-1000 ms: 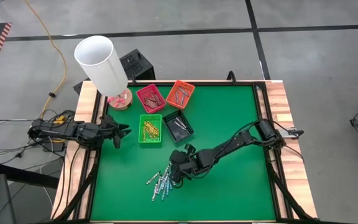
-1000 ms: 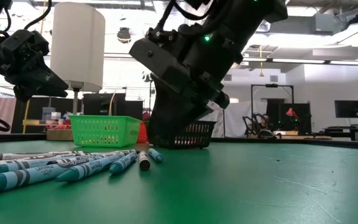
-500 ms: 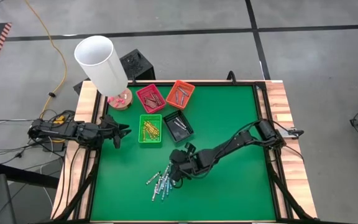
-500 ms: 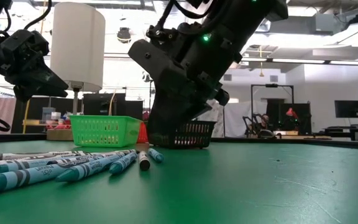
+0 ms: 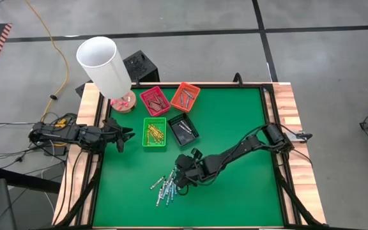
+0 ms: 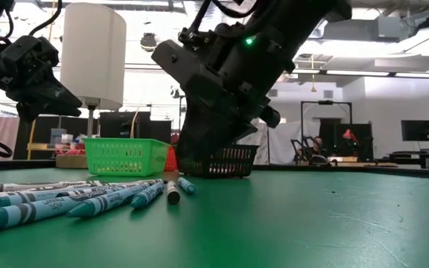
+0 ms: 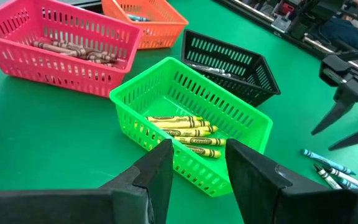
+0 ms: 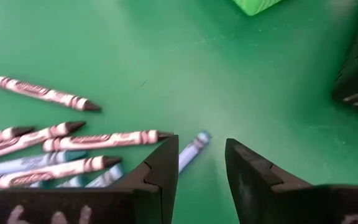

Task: Sort crayons
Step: Put the blue crayon into the orange bin

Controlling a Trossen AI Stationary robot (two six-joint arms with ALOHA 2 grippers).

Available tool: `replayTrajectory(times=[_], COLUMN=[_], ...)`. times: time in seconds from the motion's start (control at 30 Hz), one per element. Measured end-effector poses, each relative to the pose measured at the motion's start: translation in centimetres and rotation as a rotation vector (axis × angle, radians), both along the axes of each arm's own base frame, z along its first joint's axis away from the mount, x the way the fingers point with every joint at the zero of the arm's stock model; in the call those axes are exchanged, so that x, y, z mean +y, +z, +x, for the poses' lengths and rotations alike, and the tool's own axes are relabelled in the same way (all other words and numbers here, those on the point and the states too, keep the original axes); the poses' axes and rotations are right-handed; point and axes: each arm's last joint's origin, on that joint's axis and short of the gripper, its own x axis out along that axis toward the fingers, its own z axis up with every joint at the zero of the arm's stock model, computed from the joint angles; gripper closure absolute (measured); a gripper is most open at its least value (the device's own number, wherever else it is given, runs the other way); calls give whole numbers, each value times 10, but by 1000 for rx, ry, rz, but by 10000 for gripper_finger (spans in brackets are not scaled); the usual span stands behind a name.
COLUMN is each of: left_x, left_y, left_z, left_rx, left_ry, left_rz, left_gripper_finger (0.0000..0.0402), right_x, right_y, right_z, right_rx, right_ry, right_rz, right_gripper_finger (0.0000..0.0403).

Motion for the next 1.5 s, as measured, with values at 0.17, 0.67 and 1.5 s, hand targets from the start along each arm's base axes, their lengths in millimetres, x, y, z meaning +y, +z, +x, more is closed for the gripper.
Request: replayTrajectory(times=[0.17, 0.67, 1.5], left_x=[0, 0, 0], left_y=[0, 0, 0], left_z=[0, 0, 0], left_rx=[0, 0, 0], left_ry=[0, 0, 0], left_rz=[0, 0, 0], left_gripper_finger=[265, 265, 265], right_x=[9, 18, 12], right_y=[-5, -39, 15], right_z=[-1, 3, 11], right_rx=[-1, 12, 57], right_ry=[17, -37, 73], right_rz=[-5, -14, -123], right_gripper_finger=[262, 268, 400])
